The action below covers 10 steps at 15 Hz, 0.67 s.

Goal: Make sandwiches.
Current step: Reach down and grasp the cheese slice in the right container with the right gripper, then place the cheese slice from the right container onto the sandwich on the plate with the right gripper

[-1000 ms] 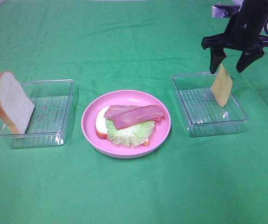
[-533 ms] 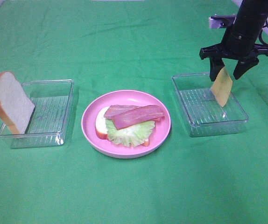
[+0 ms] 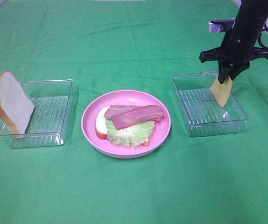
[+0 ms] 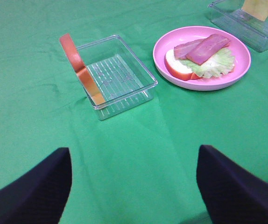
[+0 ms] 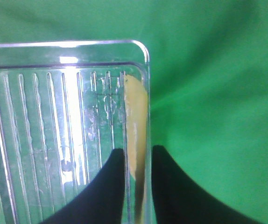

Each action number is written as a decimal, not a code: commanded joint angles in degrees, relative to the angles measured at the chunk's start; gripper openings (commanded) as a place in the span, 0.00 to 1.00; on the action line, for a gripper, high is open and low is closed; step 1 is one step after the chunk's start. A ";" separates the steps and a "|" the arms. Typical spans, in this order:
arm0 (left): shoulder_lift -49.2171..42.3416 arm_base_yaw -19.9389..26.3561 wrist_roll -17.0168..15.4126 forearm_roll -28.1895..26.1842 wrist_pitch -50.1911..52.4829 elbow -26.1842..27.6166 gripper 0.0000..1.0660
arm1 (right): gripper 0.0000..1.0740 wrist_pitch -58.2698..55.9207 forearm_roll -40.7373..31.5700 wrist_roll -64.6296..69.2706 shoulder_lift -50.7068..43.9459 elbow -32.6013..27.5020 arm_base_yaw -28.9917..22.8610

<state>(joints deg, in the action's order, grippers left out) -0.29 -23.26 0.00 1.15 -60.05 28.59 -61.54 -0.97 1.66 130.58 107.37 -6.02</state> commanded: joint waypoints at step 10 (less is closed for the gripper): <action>-1.20 -0.29 0.00 0.34 0.23 -0.06 0.67 | 0.00 -0.69 0.34 0.80 -3.90 0.23 0.06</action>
<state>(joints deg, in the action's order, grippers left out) -0.29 -23.26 0.00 1.15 -60.05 28.59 -61.65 -0.92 2.01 127.60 107.37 -6.02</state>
